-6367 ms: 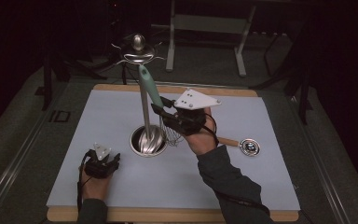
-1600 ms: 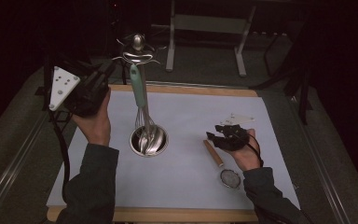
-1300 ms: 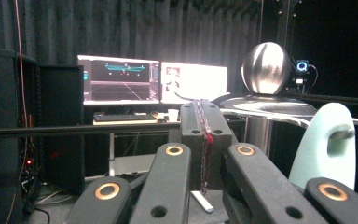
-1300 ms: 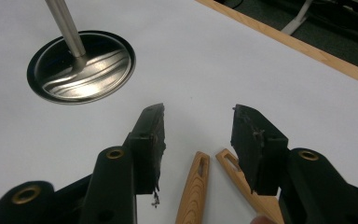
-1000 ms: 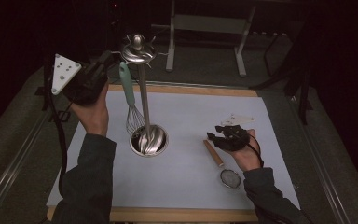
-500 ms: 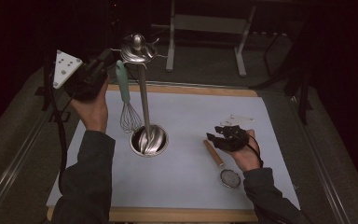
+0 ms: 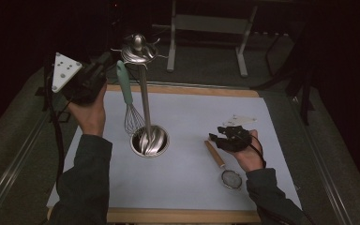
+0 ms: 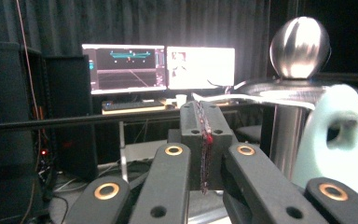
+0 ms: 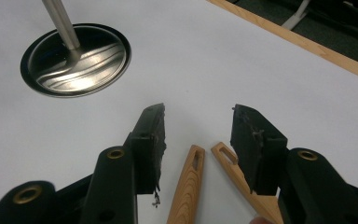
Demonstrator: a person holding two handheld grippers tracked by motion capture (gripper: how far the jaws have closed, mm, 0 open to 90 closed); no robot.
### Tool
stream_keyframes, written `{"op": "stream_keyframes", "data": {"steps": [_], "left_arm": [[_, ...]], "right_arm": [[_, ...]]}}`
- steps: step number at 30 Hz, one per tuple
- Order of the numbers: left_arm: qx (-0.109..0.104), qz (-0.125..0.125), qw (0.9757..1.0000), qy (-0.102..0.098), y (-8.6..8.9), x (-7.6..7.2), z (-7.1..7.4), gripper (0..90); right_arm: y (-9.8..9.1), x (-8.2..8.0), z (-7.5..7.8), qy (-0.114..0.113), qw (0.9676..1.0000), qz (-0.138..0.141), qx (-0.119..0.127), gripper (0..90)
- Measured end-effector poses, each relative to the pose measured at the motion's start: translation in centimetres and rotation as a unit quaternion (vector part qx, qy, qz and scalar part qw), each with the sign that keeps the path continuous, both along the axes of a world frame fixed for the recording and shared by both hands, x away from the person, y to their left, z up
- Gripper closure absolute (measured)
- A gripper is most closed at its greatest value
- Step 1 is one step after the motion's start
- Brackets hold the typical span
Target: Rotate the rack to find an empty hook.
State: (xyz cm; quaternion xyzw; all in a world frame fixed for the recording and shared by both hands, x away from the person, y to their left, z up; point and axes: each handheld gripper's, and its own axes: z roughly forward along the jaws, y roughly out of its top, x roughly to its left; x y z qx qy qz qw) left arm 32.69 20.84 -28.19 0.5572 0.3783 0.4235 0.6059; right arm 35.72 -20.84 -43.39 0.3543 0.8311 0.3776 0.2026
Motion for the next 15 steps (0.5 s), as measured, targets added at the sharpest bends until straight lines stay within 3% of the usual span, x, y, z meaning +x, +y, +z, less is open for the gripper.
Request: {"op": "stream_keyframes", "data": {"steps": [4,9,15], "left_arm": [[0.010,-0.003,0.9999,0.012,0.6,-0.4,-0.6,89.0],[0.007,0.000,0.9996,0.028,1.4,-0.9,-1.7,88.2],[0.019,0.002,0.9977,0.065,2.8,-1.7,-4.4,87.4]], "right_arm": [[-0.2,0.0,0.0,0.001,1.0000,0.000,-0.001,54.4],[-0.4,0.0,-0.1,0.002,1.0000,-0.003,-0.003,54.4],[-0.7,0.0,-0.1,0.005,1.0000,-0.003,-0.008,54.3]]}}
